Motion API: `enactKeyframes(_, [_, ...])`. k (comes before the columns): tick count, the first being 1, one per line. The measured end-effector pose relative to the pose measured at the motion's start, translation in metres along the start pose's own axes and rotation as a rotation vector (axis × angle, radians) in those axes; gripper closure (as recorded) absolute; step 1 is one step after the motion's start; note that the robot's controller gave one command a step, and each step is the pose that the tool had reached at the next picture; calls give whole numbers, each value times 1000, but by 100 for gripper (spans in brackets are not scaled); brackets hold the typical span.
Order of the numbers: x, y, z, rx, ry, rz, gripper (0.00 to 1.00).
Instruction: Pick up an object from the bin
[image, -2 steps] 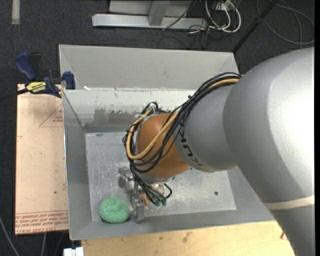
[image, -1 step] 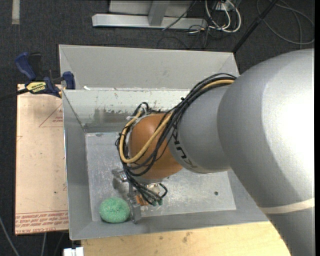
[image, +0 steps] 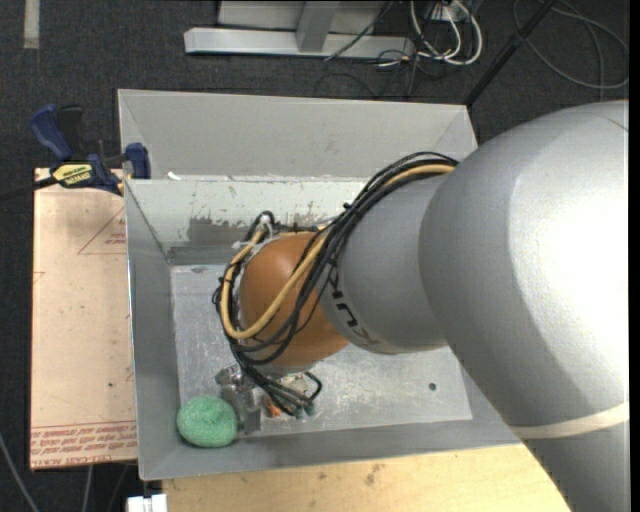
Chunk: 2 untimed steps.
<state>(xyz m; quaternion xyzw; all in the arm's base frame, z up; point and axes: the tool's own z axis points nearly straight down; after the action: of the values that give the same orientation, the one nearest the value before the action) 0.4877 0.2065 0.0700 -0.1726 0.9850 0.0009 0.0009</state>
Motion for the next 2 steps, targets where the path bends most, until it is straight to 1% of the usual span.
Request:
enactKeyframes(1, [-3,-1,-2,1,-6,2,0])
enactKeyframes(2, [-2,-1,-2,1,-5,2,0])
